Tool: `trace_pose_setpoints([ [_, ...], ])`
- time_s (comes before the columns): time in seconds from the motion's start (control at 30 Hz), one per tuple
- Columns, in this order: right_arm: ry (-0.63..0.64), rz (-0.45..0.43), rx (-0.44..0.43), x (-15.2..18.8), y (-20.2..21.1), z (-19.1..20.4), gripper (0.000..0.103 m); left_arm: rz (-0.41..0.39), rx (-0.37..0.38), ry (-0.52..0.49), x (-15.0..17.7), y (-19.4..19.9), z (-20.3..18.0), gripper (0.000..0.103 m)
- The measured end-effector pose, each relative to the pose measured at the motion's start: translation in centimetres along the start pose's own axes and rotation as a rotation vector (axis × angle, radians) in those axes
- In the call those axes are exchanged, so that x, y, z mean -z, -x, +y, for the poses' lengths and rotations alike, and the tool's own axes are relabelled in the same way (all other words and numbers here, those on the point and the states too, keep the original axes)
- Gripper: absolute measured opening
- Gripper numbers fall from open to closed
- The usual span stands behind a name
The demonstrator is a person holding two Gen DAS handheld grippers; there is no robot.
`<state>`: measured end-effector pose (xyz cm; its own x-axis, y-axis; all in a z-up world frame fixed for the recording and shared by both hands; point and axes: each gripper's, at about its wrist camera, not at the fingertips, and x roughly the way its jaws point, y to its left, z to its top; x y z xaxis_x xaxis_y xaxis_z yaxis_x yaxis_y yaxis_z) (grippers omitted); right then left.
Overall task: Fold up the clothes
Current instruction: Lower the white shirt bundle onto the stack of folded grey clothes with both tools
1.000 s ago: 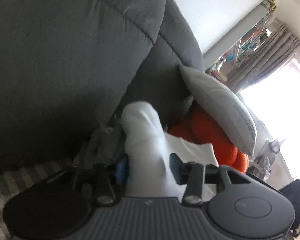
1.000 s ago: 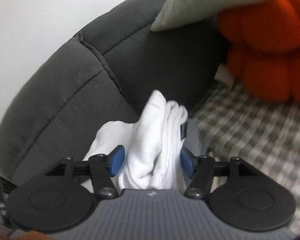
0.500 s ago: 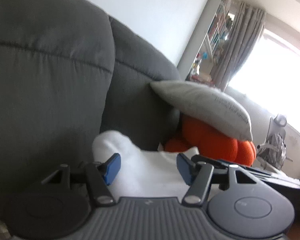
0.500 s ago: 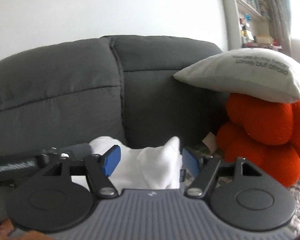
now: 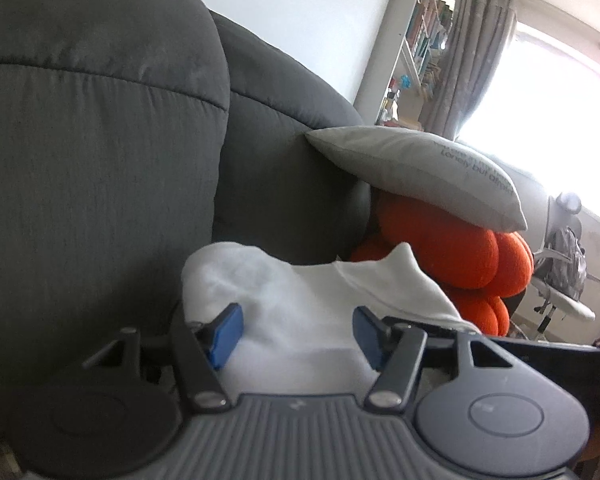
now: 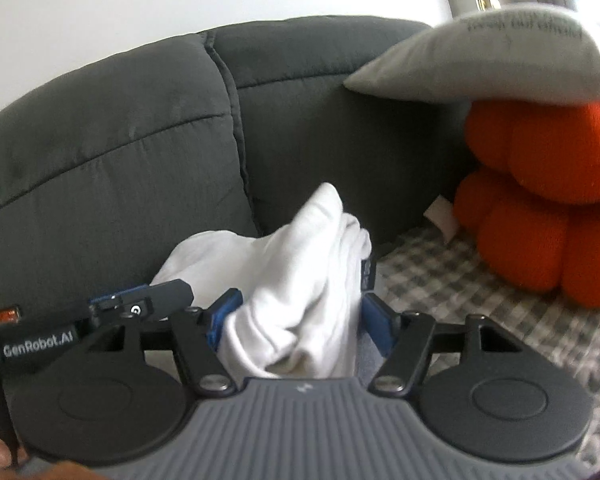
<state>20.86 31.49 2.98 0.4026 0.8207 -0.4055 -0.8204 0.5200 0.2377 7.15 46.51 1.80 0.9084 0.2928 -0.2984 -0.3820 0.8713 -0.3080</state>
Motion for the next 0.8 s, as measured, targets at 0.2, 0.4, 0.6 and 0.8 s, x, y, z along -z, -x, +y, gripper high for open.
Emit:
trace_pose_setpoints([
  [0.2,-0.041,-0.014,-0.010,0.3,0.1,0.0,0.069,-0.018,-0.003,-0.013,0.1,0.6,-0.2,0.063],
  [0.4,0.032,-0.090,-0.006,-1.4,2.1,1.3,0.069,-0.078,0.009,0.037,-1.0,2.1,0.0,0.061],
  [0.6,0.044,-0.183,-0.036,-2.9,3.8,2.2,0.045,-0.067,0.008,0.031,-0.8,1.7,-0.1,0.052],
  [0.8,0.103,-0.114,-0.021,-2.2,1.7,2.9,0.017,-0.046,-0.005,-0.009,0.3,0.7,-0.5,0.052],
])
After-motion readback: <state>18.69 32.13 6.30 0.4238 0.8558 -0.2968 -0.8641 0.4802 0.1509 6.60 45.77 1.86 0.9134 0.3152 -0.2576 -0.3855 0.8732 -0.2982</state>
